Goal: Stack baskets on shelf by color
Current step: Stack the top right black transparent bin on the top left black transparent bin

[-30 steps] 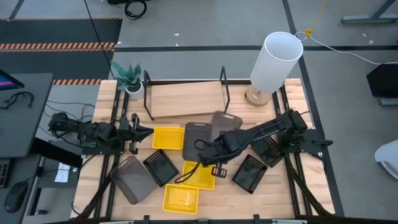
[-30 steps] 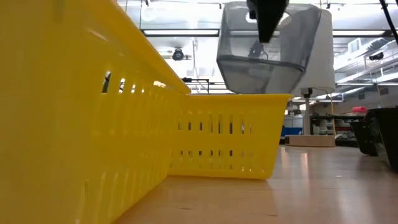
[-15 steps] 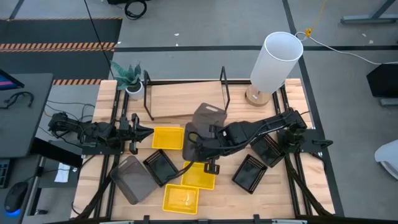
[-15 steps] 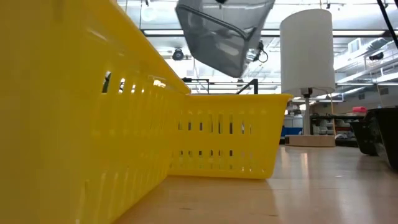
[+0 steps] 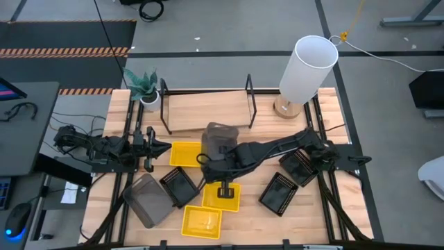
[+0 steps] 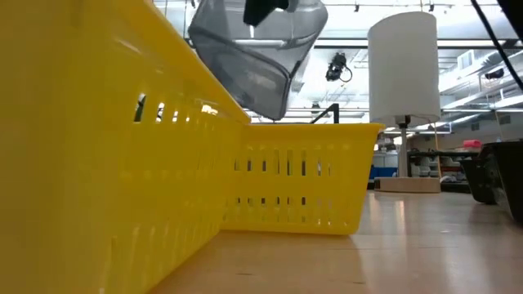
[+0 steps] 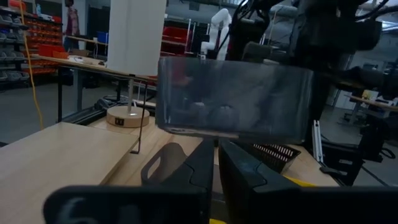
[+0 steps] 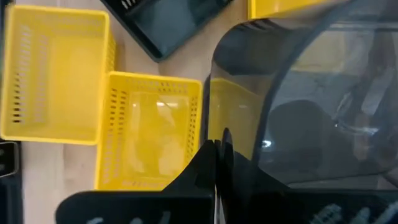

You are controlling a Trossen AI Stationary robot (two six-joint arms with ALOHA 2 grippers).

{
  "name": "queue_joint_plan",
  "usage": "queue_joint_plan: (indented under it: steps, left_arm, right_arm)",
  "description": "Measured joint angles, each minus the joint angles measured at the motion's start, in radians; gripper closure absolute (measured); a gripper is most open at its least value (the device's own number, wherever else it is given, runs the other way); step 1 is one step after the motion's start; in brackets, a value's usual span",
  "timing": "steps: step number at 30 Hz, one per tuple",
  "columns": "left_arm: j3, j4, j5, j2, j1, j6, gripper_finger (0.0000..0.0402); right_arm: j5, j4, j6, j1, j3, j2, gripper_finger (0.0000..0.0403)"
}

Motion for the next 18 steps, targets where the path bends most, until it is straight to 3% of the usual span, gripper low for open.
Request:
queue_joint_plan:
  steps: [18]
  left_arm:
    - [0.0, 0.0, 0.0, 0.0, 0.0, 0.0, 0.0365]
  right_arm:
    - [-0.027, -0.064, 0.056, -0.019, 0.018, 0.121, 0.0398]
